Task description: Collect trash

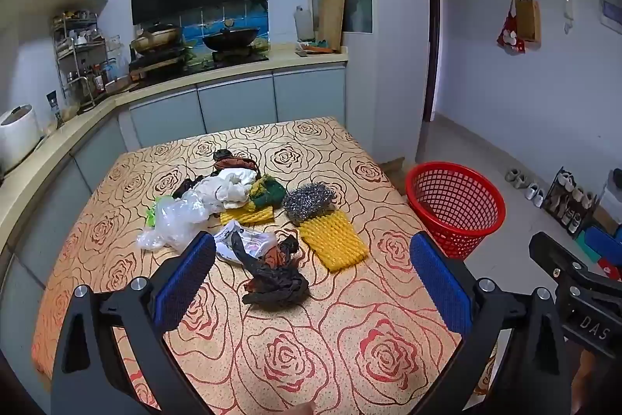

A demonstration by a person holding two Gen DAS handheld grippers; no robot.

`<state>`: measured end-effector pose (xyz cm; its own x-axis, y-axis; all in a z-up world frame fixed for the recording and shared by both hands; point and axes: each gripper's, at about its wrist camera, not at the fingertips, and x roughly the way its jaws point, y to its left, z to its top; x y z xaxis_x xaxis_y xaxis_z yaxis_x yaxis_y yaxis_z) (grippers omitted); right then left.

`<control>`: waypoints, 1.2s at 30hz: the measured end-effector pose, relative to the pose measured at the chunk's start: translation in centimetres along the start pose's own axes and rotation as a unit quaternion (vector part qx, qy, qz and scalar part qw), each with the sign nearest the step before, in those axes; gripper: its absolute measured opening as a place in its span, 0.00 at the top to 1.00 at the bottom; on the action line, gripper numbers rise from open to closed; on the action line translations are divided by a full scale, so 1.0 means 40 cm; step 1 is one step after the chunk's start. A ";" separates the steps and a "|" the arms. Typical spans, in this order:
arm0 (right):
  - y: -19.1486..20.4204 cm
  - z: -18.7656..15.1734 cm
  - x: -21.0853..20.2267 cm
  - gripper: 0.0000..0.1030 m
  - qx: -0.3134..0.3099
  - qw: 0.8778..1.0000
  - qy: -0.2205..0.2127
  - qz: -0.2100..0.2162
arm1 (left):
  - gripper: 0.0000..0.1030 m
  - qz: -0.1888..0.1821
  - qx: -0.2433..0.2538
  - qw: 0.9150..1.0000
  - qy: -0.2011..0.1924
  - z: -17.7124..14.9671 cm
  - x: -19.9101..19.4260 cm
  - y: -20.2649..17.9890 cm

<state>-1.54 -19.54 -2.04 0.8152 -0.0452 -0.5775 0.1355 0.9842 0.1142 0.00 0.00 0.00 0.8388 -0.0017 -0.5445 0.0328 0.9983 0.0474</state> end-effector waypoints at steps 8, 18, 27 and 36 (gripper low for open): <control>0.012 -0.006 -0.002 0.06 -0.004 1.000 -0.002 -0.001 | 0.06 0.002 -0.002 1.000 0.001 0.000 0.000 0.003; 0.010 -0.004 -0.006 0.06 -0.006 1.000 -0.002 -0.002 | 0.06 0.000 -0.006 1.000 0.001 0.003 -0.008 0.013; 0.018 -0.002 -0.016 0.06 -0.005 1.000 -0.001 -0.001 | 0.06 0.000 -0.006 1.000 0.003 -0.007 -0.009 0.015; 0.023 -0.009 -0.024 0.06 -0.008 1.000 -0.002 0.000 | 0.06 0.000 0.000 1.000 0.005 -0.010 -0.012 0.005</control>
<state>-2.39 -18.51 -1.68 0.8177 -0.0460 -0.5738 0.1270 0.9867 0.1019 -0.63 0.22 -0.07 0.8336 -0.0014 -0.5524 0.0330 0.9983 0.0471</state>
